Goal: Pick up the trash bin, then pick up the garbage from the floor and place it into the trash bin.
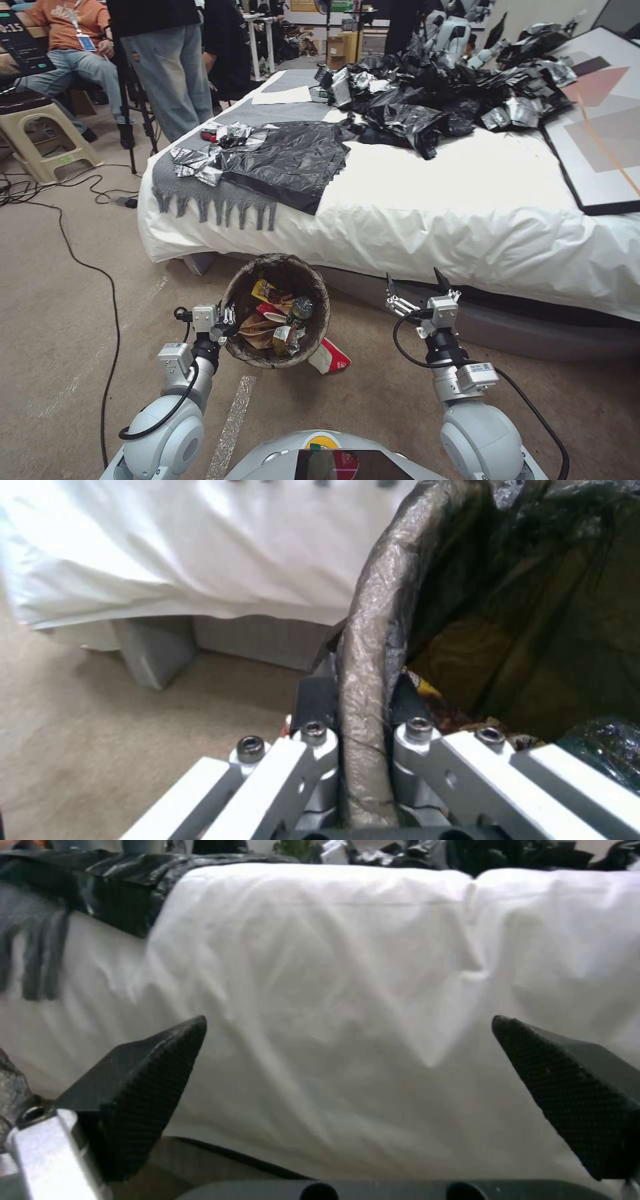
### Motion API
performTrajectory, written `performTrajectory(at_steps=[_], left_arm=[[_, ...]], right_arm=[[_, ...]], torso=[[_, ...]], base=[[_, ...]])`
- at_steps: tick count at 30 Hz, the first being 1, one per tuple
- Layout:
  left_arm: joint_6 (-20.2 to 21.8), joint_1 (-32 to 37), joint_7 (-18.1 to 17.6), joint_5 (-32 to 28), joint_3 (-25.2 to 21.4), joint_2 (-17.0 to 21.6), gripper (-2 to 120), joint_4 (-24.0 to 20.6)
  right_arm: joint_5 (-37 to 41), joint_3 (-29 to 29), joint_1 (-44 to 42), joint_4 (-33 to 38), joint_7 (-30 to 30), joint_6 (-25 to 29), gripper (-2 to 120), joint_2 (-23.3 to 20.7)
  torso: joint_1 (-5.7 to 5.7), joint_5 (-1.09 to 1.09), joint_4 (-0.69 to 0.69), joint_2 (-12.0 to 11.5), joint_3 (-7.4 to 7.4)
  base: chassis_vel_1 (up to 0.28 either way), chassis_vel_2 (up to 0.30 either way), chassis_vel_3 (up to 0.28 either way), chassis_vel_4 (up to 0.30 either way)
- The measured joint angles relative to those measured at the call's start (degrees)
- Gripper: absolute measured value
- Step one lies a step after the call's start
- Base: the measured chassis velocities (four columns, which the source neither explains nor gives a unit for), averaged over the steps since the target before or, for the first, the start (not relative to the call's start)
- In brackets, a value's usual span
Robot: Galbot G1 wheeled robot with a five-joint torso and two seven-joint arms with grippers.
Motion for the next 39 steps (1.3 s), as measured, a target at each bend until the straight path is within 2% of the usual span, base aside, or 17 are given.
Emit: performTrajectory(at_steps=[18, 27, 34, 37, 38, 39], left_arm=[[-0.06, -0.01, -0.14, 0.22, -0.26, 0.18, 4, 0.13], [-0.08, -0.07, -0.13, 0.59, -0.30, 0.24, 4, 0.16], [-0.08, 0.02, -0.14, 0.68, -0.41, 0.24, 4, 0.16], [-0.09, 0.23, -0.13, 0.73, -0.57, 0.20, 4, 0.12], [-0.09, 0.23, -0.13, 0.73, -0.57, 0.20, 4, 0.12], [-0.12, 0.25, -0.10, 0.76, -0.62, 0.20, 4, 0.11]], right_arm=[[0.14, -0.71, 0.88, -0.81, 0.05, -0.69, 100, -0.67], [0.80, -0.56, 1.61, -1.49, 0.24, -1.40, 100, -2.60], [3.99, -1.48, 4.84, -5.56, 0.27, -2.39, 100, -8.65], [8.58, -4.17, 8.71, -9.52, -0.44, -4.24, 100, -13.27], [8.58, -4.17, 8.71, -9.52, -0.44, -4.24, 100, -13.27], [12.15, -6.18, 11.06, -11.15, -1.02, -5.09, 100, -15.24]], torso=[[0.00, 0.00, 0.02, 0.00, 0.00], [0.00, 0.00, -0.02, 0.00, 0.00], [0.00, 0.01, -0.02, 0.00, 0.00], [0.00, 0.00, 0.01, 0.00, 0.00], [0.00, 0.00, 0.01, 0.00, 0.00], [0.00, 0.01, 0.01, 0.00, 0.00]], base=[[0.046, 0.042, 0.051, 0.050], [0.000, 0.000, 0.000, 0.000], [0.000, 0.000, 0.000, 0.000], [0.000, 0.000, 0.000, 0.000], [0.000, 0.000, 0.000, 0.000], [0.000, 0.000, 0.000, 0.000]])
